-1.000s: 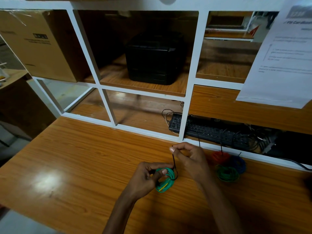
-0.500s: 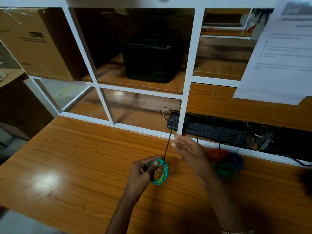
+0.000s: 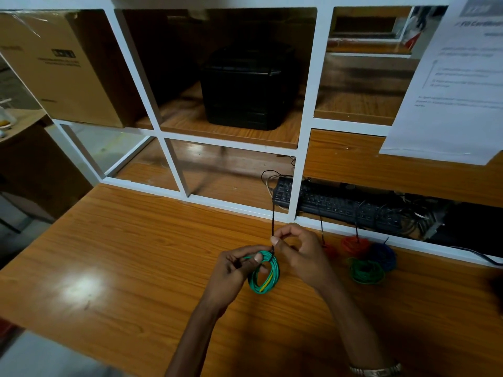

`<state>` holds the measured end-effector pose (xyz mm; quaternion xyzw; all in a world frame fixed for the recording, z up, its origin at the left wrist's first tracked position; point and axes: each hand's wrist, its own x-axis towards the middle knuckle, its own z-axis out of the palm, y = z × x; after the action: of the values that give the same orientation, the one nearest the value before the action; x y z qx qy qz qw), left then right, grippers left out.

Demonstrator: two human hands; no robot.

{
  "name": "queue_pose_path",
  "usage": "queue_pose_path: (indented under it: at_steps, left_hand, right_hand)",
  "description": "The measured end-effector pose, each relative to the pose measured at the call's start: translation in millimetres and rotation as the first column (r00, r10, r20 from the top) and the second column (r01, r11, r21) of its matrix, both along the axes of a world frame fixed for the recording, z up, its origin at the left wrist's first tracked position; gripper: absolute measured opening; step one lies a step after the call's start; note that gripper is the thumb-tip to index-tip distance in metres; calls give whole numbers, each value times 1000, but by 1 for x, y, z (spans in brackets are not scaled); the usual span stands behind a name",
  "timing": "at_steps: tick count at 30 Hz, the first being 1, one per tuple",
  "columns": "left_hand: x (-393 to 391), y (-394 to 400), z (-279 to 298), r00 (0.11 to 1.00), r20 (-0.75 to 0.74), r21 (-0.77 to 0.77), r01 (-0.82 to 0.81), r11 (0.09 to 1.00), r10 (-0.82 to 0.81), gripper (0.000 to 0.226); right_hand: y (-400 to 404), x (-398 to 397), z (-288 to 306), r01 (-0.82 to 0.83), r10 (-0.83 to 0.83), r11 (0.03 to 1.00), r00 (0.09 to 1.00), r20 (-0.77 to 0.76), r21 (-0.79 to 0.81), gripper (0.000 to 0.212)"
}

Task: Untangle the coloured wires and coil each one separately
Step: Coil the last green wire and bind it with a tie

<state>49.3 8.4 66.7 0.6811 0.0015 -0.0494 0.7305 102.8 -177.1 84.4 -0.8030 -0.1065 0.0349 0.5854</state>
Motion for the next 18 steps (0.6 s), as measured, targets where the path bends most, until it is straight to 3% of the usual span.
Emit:
queue_pose_path:
  at_steps: [2, 7, 10, 14, 18]
  left_hand:
    - [2, -1, 5, 1000, 8, 1, 29, 1000, -29, 25]
    - [6, -15, 4, 1000, -15, 56, 21, 998, -20, 20]
    - [7, -20, -5, 998, -62, 104, -8, 995, 15, 18]
    - [9, -21, -12, 994, -82, 56, -73, 996, 77, 17]
    - [8, -23, -8, 1000, -22, 65, 2, 998, 0, 20]
  right_hand:
    - [0, 2, 0, 67, -67, 996, 998, -16, 65, 9]
    - [3, 2, -17, 266, -214, 948, 939, -268, 175, 12]
    - [2, -2, -26, 292, -256, 948, 935, -244, 126, 11]
    - [-1, -3, -20, 235, -219, 954, 970, -103, 187, 12]
    - [-3, 1, -24, 295, -265, 934, 950, -164, 202, 10]
